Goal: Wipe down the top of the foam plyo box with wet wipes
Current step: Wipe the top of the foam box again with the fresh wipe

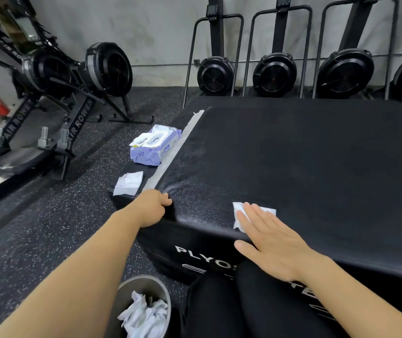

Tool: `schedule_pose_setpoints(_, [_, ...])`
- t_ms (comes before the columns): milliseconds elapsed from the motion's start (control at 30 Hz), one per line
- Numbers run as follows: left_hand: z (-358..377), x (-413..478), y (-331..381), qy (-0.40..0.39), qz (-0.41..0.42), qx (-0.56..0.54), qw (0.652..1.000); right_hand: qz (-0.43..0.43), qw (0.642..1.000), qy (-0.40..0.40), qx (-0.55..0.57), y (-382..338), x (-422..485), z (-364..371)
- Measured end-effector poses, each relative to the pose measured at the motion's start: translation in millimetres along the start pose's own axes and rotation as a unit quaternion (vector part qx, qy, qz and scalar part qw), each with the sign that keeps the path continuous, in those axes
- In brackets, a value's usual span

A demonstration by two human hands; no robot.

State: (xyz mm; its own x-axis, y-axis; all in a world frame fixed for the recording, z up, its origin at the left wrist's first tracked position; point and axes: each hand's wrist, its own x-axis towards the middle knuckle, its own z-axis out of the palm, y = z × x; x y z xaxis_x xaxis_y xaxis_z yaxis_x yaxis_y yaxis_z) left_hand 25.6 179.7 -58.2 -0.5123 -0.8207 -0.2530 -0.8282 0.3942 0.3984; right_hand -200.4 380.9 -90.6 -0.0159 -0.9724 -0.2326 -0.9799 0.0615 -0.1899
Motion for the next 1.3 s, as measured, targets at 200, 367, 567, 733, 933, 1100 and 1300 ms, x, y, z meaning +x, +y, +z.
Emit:
schedule_pose_setpoints(200, [-1, -1, -1, -0.011, -0.002, -0.021, 1.000, 0.008, 1.000, 0.011, 0.010, -43, 22, 5])
schedule_pose_setpoints(367, [-3, -1, 2, -0.020, -0.007, 0.004, 1.000, -0.019, 0.999, -0.001, -0.027, -99, 64, 9])
schedule_pose_setpoints(567, [0, 0, 7, -0.011, -0.031, 0.058, 0.998, -0.060, 0.997, 0.008, -0.045, -97, 67, 5])
schedule_pose_setpoints(733, [9, 7, 24, 0.040, -0.070, 0.117, 0.990, -0.064, 0.996, 0.038, -0.052, -36, 8, 16])
schedule_pose_setpoints(933, [16, 7, 58, 0.100, -0.093, 0.191, 0.972, 0.012, 0.996, 0.050, -0.066, 37, -81, 21])
schedule_pose_setpoints(1100, [30, 15, 87, 0.105, -0.014, 0.151, 0.983, 0.091, 0.993, 0.053, -0.048, 75, -127, 23])
schedule_pose_setpoints(1300, [48, 26, 99, 0.053, 0.000, 0.141, 0.989, 0.155, 0.984, 0.078, 0.030, 58, -120, 29])
